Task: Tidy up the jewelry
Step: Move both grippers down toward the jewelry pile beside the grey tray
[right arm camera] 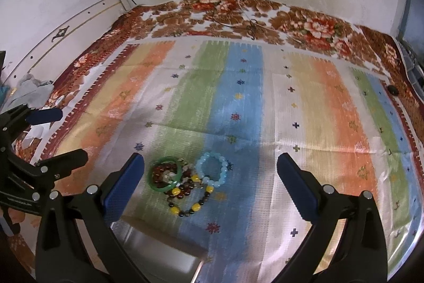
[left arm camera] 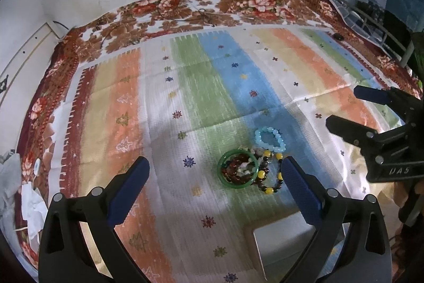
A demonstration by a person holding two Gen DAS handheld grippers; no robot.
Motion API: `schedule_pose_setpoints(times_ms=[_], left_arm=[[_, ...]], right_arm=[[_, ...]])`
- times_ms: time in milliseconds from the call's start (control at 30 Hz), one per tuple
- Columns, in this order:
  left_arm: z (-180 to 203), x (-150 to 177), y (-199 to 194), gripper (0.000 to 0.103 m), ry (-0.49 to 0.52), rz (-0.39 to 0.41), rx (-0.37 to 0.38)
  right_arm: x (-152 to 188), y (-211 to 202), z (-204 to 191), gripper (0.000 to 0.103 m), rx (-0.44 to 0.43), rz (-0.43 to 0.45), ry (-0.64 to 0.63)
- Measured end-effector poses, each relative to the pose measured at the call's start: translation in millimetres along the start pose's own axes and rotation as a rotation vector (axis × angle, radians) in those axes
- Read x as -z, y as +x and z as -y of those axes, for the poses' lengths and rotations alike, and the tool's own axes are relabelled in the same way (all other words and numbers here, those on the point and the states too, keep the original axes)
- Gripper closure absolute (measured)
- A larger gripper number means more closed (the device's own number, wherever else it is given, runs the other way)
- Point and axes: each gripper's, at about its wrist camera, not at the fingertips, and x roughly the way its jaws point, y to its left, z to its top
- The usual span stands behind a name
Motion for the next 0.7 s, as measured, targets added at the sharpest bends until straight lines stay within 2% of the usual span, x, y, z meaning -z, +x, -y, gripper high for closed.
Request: schedule_pose_setpoints(times_ms=[167,433,567,700], left_arm=[[-13.9,-1.5,30.3,0.005,-0.036,-0.069,-0.009],[-26.1,2.5,72.0,0.005,-0.078,-0.164,0.025],[-30.9,4.8,96.3,0.007,-0.113,-0.212,0.096],[-32.7,9.0,110.7,0.009,-0.150,-0.246,0.153]], right_arm=[[3.6,25.0,11.3,0.005,0.000,-0.052,0.012],[13.3,68.6,28.2,0.005,-0.017,-0.180,0.059],[14.8,82.2,30.4,0.005,-0.020,-0.225,0.071],[15.1,99.2,38.3,0.005,-0.060,-0.270,0.120]])
